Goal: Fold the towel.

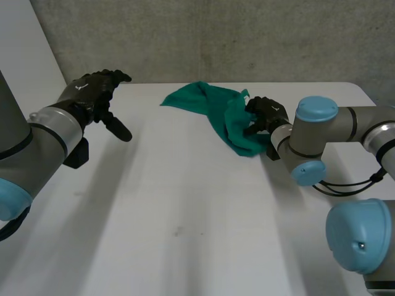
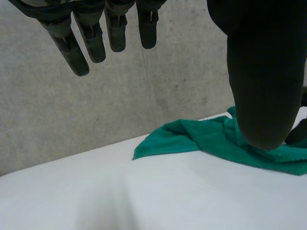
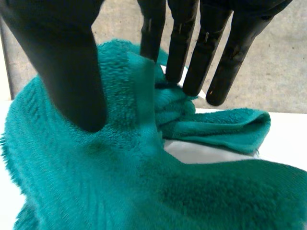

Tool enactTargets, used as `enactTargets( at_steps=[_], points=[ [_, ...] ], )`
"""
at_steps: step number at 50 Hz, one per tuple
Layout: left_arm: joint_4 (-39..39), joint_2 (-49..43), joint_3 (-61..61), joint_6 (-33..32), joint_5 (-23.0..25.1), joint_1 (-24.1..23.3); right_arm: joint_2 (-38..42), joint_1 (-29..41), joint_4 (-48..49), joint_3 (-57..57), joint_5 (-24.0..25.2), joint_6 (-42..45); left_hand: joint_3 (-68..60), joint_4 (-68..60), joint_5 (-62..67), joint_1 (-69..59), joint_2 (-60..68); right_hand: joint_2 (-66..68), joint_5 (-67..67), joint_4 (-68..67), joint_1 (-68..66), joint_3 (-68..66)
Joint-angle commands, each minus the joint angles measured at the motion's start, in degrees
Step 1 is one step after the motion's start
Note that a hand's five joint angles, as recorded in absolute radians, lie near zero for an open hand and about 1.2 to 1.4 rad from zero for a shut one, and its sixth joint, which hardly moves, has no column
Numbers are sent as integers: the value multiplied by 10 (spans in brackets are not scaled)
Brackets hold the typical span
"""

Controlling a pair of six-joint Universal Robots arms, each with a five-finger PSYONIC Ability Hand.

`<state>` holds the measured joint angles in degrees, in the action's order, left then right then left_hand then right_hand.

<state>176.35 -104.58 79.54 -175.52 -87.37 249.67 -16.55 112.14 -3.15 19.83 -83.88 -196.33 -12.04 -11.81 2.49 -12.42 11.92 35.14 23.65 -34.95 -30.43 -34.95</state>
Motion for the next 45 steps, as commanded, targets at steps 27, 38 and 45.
enactTargets(
  at_steps=[27,38,45],
  points=[
    [165,-216,-56,14,4,-66,-583,71,-16,170,122,19,18,16,-23,22,-17,449,463,-451,-496,-451],
    [231,-272,-81,76,-18,-94,-632,87,-23,220,121,35,3,1,-8,7,-2,449,463,-451,-496,-451],
    [236,-282,-84,80,-11,-94,-676,78,-19,262,111,34,-624,-626,620,-620,625,449,463,-451,-496,-451]
  ],
)
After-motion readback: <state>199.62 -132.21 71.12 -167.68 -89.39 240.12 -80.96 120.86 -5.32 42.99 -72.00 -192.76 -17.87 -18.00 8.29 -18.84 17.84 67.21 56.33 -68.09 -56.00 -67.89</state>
